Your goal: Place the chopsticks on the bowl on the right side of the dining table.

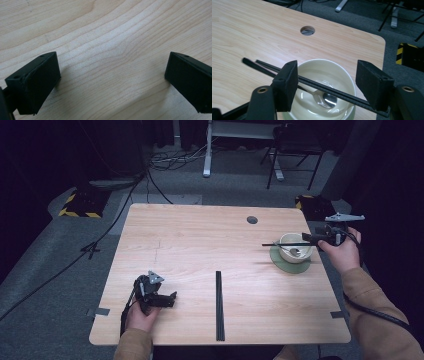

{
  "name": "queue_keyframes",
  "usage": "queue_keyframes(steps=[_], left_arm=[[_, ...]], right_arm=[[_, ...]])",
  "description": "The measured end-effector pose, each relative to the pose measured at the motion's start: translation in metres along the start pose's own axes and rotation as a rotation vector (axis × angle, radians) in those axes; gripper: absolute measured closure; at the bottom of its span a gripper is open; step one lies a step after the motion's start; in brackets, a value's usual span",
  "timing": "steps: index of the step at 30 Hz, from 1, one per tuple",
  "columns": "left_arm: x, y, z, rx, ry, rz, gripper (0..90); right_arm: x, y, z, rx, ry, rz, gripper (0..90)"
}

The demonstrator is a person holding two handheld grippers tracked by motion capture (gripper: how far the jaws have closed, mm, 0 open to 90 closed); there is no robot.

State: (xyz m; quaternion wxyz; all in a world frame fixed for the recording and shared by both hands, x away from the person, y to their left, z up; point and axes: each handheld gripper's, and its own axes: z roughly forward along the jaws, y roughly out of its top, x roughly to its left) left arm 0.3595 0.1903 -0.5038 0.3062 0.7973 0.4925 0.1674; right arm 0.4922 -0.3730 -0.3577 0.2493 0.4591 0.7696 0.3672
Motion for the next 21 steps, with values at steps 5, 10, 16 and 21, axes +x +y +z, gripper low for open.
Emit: queue_keyframes(steps=[5, 10, 16, 21], left_arm=[[0.0, 0.0, 0.0, 0.0, 0.0, 0.0, 0.3], [0.0, 0.0, 0.0, 0.0, -0.001, 0.001, 0.3], [0.0, 0.001, 0.0, 0.002, 0.007, 0.005, 0.3], [0.0, 0.001, 0.001, -0.005, 0.01, 0.005, 0.3]], right_arm=[[0.008, 0.0, -0.015, -0.01, 0.042, -0.007, 32.8], [0.02, -0.001, -0.028, 0.003, 0.09, -0.019, 31.4], [0.035, -0.008, -0.041, -0.006, 0.139, -0.02, 29.8], [0.043, -0.016, -0.049, -0.025, 0.173, 0.012, 28.3]])
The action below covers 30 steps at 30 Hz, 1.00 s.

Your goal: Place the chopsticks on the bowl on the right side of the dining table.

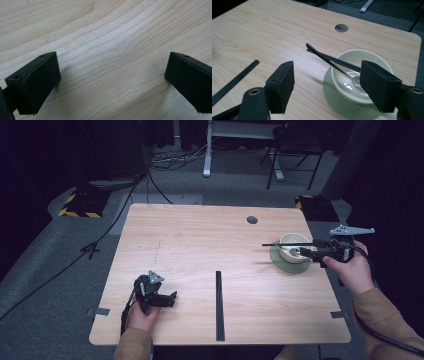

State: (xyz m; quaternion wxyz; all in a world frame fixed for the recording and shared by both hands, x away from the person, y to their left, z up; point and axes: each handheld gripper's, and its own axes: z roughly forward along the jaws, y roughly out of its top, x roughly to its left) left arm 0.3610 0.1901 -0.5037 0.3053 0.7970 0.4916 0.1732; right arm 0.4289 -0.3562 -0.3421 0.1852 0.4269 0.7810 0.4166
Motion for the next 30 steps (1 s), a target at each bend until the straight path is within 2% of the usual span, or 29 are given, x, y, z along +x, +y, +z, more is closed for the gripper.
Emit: queue_keyframes(steps=[5, 13, 30], left_arm=[[0.0, 0.0, 0.0, 0.001, 0.001, -0.003, 0.3], [0.0, 0.0, 0.0, 0.002, 0.003, -0.001, 0.3], [0.0, 0.0, 0.0, 0.001, 0.001, -0.003, 0.3]], right_arm=[[0.006, -0.009, -0.004, 0.006, 0.01, 0.01, 27.6], [0.011, -0.026, -0.009, 0.056, 0.013, 0.017, 27.2], [0.006, -0.079, 0.007, 0.159, 0.004, 0.051, 26.8]])
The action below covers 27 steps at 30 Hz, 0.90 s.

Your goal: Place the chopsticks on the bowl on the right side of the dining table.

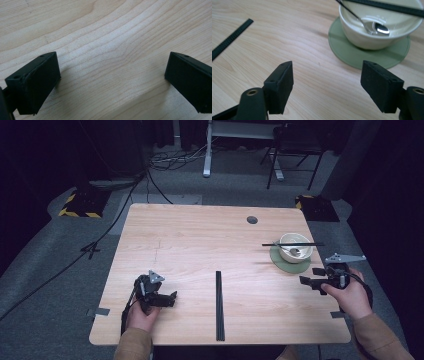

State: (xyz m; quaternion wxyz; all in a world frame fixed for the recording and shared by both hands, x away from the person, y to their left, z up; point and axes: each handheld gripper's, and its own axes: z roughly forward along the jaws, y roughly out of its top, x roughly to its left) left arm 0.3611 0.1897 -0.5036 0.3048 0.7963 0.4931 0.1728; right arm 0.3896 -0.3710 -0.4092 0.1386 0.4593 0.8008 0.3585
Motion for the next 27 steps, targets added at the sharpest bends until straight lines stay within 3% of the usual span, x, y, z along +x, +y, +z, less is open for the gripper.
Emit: queue_keyframes(steps=[9, 15, 20, 27], left_arm=[[0.0, 0.0, 0.0, 0.0, 0.0, 0.0, 0.3], [0.0, 0.0, 0.0, 0.0, 0.0, 0.0, 0.3], [0.0, 0.0, 0.0, 0.0, 0.0, 0.0, 0.3], [0.0, 0.0, 0.0, 0.0, 0.002, 0.001, 0.3]], right_arm=[[-0.005, -0.03, 0.014, 0.006, 0.01, 0.027, 25.9], [-0.007, -0.055, 0.024, 0.036, -0.018, -0.036, 25.3], [-0.007, -0.071, 0.025, 0.054, -0.022, -0.049, 25.2], [-0.004, -0.09, 0.031, 0.026, -0.027, -0.087, 22.3]])
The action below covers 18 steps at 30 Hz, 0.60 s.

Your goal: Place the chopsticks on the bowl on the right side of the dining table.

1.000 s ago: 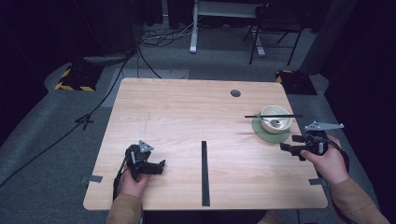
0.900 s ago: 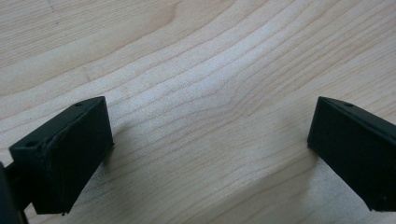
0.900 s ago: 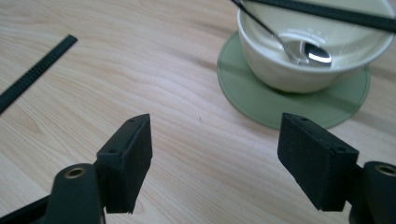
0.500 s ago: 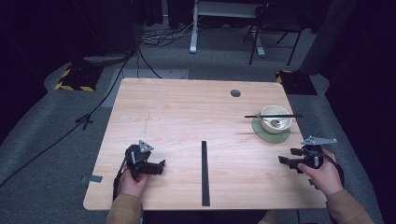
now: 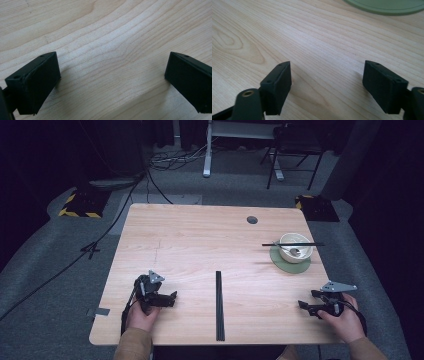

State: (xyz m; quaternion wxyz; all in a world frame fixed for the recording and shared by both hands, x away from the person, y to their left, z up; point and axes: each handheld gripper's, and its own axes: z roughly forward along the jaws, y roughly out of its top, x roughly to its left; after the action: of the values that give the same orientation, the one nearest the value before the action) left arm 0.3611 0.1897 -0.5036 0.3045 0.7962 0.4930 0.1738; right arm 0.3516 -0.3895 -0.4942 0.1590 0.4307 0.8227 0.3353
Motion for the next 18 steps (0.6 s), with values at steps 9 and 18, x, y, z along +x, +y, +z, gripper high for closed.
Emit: queue_keyframes(steps=[9, 18], left_arm=[[0.0002, 0.0, 0.0, 0.0, -0.002, 0.001, 0.3], [0.0002, -0.0001, 0.0, 0.0, -0.002, 0.002, 0.3]], right_arm=[[0.0053, -0.0069, 0.0022, -0.03, -0.05, -0.006, 11.6], [0.01, -0.0084, 0.0059, -0.053, -0.068, 0.013, 6.1]])
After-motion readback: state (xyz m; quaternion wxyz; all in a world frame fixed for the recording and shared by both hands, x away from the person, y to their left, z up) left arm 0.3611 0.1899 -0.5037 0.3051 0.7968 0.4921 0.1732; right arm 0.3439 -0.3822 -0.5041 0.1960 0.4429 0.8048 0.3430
